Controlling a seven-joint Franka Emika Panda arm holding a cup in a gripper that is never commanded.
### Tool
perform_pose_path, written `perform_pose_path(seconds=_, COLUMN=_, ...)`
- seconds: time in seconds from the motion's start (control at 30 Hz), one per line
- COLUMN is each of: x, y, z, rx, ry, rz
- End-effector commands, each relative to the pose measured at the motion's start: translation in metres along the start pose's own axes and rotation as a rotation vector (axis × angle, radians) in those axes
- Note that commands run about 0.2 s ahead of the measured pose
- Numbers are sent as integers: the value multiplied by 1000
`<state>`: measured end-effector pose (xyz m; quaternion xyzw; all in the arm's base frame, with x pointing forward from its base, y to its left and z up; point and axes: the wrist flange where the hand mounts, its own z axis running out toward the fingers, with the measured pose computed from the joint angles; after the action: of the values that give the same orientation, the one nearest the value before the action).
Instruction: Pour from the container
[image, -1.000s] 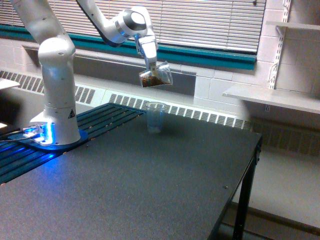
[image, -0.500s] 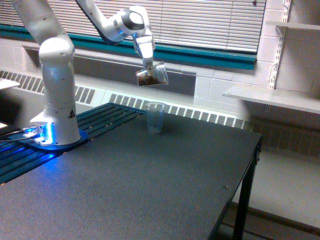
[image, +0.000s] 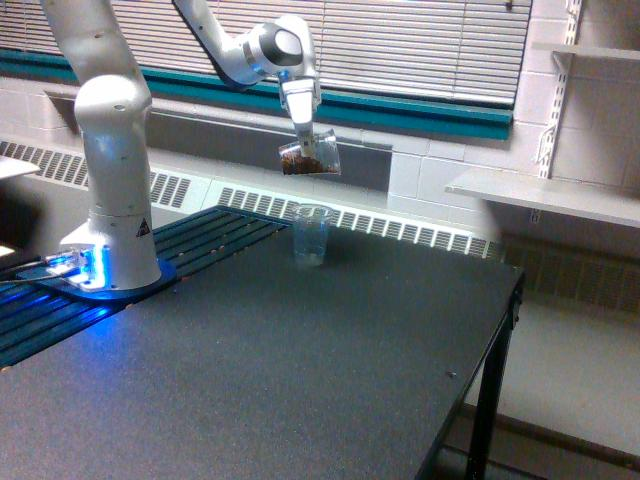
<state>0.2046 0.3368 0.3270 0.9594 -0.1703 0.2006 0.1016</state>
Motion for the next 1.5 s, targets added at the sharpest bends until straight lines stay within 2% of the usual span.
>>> perform_pose_path(seconds=0.03, x=2, y=-9, z=0, rx=-28, ry=-12, rz=94)
perform_pose_path(seconds=0.17, x=0, y=-11, z=3, rx=-58, ry=-12, rz=120)
perform_pose_path(seconds=0.73, x=-4, y=-18, z=1, rx=-115, ry=-43, rz=274)
perform_pose_path(seconds=1.37, x=-16, y=-6, z=14, rx=-184, ry=-130, rz=453)
perform_pose_path(seconds=1.5, x=-12, y=-3, z=16, rx=-193, ry=-140, rz=489)
